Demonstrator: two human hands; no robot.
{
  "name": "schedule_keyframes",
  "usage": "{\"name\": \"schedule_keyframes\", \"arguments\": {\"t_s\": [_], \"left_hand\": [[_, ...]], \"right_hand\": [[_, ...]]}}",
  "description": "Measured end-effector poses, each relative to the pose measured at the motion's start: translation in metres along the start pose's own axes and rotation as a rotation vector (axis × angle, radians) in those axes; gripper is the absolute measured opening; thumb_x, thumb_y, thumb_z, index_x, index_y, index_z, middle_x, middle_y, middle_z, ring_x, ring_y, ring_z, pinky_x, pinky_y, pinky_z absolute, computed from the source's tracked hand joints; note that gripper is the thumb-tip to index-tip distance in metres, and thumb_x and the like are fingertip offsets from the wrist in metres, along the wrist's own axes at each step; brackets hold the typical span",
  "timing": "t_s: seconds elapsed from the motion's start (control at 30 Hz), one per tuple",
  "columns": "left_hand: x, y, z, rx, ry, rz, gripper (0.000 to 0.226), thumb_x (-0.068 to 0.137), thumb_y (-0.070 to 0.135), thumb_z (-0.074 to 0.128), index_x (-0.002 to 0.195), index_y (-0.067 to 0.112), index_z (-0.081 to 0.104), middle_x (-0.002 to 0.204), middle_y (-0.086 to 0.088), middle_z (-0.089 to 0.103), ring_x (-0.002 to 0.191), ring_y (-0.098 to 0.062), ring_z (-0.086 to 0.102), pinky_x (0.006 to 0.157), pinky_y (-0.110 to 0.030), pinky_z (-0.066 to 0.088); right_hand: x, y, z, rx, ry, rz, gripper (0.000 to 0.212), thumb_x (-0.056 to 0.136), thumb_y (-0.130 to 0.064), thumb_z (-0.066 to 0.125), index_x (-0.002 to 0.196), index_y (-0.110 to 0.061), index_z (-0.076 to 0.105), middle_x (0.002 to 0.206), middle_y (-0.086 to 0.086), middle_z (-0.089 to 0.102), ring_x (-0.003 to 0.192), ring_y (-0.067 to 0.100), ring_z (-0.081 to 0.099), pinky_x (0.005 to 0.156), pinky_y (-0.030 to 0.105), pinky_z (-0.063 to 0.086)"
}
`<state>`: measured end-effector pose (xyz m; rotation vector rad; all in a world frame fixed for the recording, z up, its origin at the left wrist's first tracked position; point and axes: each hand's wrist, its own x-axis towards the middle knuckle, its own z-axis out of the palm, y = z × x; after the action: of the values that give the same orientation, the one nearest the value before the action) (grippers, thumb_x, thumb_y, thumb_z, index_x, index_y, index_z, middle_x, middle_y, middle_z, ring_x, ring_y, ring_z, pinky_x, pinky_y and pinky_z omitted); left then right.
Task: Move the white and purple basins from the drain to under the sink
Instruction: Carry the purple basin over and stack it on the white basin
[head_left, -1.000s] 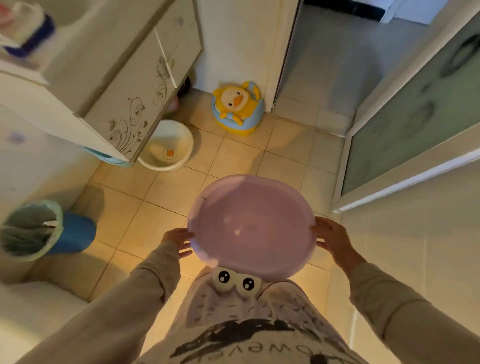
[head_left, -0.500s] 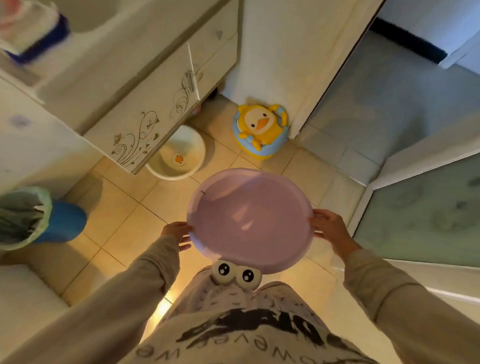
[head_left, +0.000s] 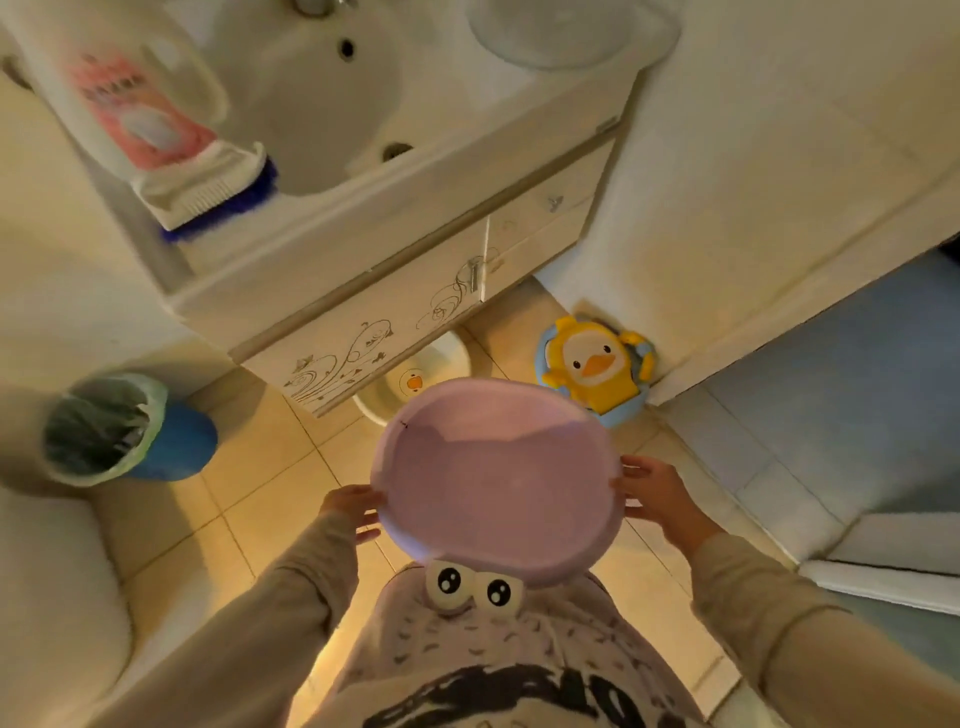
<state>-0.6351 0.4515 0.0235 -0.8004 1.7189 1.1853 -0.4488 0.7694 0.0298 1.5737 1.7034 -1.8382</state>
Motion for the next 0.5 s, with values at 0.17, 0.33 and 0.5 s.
{"name": "schedule_keyframes", "arguments": {"t_s": [0.17,0.33,0.5], "left_hand": [[0.000,-0.002,0.023,-0.189,0.108,-0.067,0.016,0.085,-0.002,0.057,0.099,0.002,0.054,0.073,-0.009,0.058,0.064,-0.023,0.053,0.059,-0.033,0.045],[-0.007,-0.017,0.060,-0.418,0.198,-0.152,0.027,0.087,-0.003,0.055,0.113,0.002,0.055,0.074,-0.010,0.058,0.065,-0.023,0.054,0.061,-0.030,0.043],[-0.016,-0.025,0.095,-0.534,0.259,-0.187,0.043,0.084,-0.004,0.059,0.126,-0.005,0.052,0.076,-0.010,0.060,0.068,-0.022,0.055,0.060,-0.030,0.044]], "right_hand": [[0.063,-0.058,-0.001,-0.251,-0.165,-0.019,0.033,0.081,0.006,0.061,0.114,0.006,0.062,0.106,0.029,0.064,0.090,0.032,0.059,0.075,0.043,0.052],[0.118,-0.108,-0.002,-0.432,-0.264,-0.017,0.034,0.081,0.004,0.061,0.114,0.007,0.062,0.101,0.021,0.064,0.089,0.030,0.058,0.069,0.039,0.054],[0.154,-0.136,0.002,-0.583,-0.296,0.033,0.052,0.080,-0.001,0.065,0.130,-0.005,0.052,0.121,0.017,0.059,0.105,0.035,0.059,0.071,0.043,0.056]]}}
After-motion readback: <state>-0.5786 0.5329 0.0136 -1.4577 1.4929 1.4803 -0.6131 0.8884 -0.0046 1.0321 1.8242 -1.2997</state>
